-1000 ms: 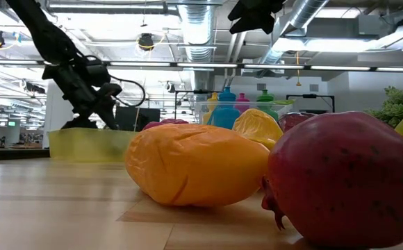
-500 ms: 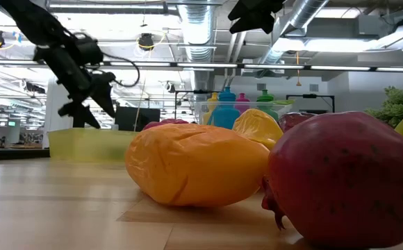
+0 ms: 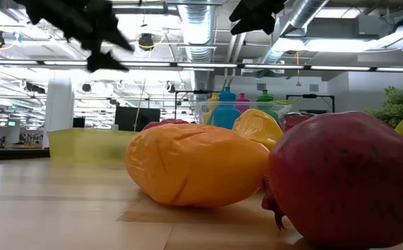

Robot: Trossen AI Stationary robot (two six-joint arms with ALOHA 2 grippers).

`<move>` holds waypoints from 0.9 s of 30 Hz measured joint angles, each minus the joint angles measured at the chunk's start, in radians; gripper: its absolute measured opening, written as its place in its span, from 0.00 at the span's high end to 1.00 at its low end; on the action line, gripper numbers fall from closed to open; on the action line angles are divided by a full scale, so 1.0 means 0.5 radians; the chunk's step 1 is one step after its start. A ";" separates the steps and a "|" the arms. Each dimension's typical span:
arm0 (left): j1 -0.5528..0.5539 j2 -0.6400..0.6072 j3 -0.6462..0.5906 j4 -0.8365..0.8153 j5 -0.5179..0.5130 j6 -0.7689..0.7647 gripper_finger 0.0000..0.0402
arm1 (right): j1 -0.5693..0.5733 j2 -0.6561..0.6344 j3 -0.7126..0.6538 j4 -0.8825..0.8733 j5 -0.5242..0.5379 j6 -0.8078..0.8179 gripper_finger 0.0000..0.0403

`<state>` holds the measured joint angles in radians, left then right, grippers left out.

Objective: Pick & Place Food Item
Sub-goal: Put the top red tomato into the transparent bin

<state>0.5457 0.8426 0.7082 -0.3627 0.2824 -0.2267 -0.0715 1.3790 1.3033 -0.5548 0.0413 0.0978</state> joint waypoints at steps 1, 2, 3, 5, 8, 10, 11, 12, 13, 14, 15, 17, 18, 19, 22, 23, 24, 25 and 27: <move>-0.101 0.016 0.000 0.049 -0.011 0.069 0.24 | 0.000 -0.011 0.000 -0.004 -0.023 0.000 0.52; -0.199 0.036 0.000 0.079 -0.026 0.147 0.24 | 0.004 -0.023 0.000 -0.004 -0.037 0.000 0.52; -0.295 0.066 -0.001 0.108 -0.063 0.205 0.24 | 0.012 -0.040 0.000 -0.006 -0.038 0.000 0.52; -0.454 0.146 -0.001 0.184 -0.183 0.302 0.24 | 0.028 -0.078 0.000 -0.046 -0.037 -0.004 0.52; -0.596 0.306 -0.002 0.349 -0.291 0.434 0.24 | 0.058 -0.140 0.000 -0.106 -0.036 -0.006 0.52; -0.641 0.438 -0.002 0.486 -0.292 0.491 0.24 | 0.084 -0.181 0.000 -0.152 -0.035 -0.004 0.52; -0.649 0.504 -0.002 0.541 -0.290 0.509 0.24 | 0.095 -0.196 0.000 -0.161 -0.034 -0.003 0.52; -0.650 0.573 -0.002 0.595 -0.290 0.530 0.24 | 0.107 -0.213 0.000 -0.179 -0.034 -0.001 0.52; -0.650 0.644 -0.002 0.650 -0.290 0.545 0.24 | 0.119 -0.226 0.000 -0.199 -0.033 0.001 0.52; -0.649 0.712 -0.002 0.694 -0.298 0.558 0.24 | 0.132 -0.237 0.000 -0.204 -0.032 0.012 0.52; -0.648 0.775 -0.002 0.731 -0.294 0.588 0.24 | 0.144 -0.247 0.000 -0.205 -0.032 0.020 0.52; -0.647 0.897 -0.002 0.819 -0.265 0.669 0.23 | 0.166 -0.253 0.000 -0.212 -0.031 0.037 0.52; -0.648 0.951 -0.002 0.872 -0.246 0.708 0.22 | 0.179 -0.252 0.000 -0.218 -0.031 0.042 0.52; -0.648 1.003 -0.002 0.915 -0.238 0.736 0.21 | 0.189 -0.251 0.000 -0.228 -0.031 0.047 0.52; -0.646 1.151 -0.003 1.044 -0.235 0.756 0.19 | 0.211 -0.241 0.000 -0.250 -0.031 0.052 0.52; -0.643 1.194 -0.002 1.083 -0.236 0.759 0.17 | 0.218 -0.232 0.001 -0.251 -0.031 0.053 0.52; -0.642 1.229 -0.002 1.090 -0.237 0.759 0.16 | 0.224 -0.227 0.000 -0.265 -0.030 0.053 0.52; -0.642 1.268 -0.003 1.104 -0.251 0.760 0.15 | 0.229 -0.226 -0.001 -0.281 -0.030 0.053 0.52; -0.642 1.329 -0.004 1.099 -0.277 0.759 0.13 | 0.237 -0.231 0.000 -0.273 -0.030 0.066 0.52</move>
<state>0.2249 1.5069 0.7062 0.1867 0.1440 0.1529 0.0467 1.2635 1.3032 -0.6914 0.0263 0.1306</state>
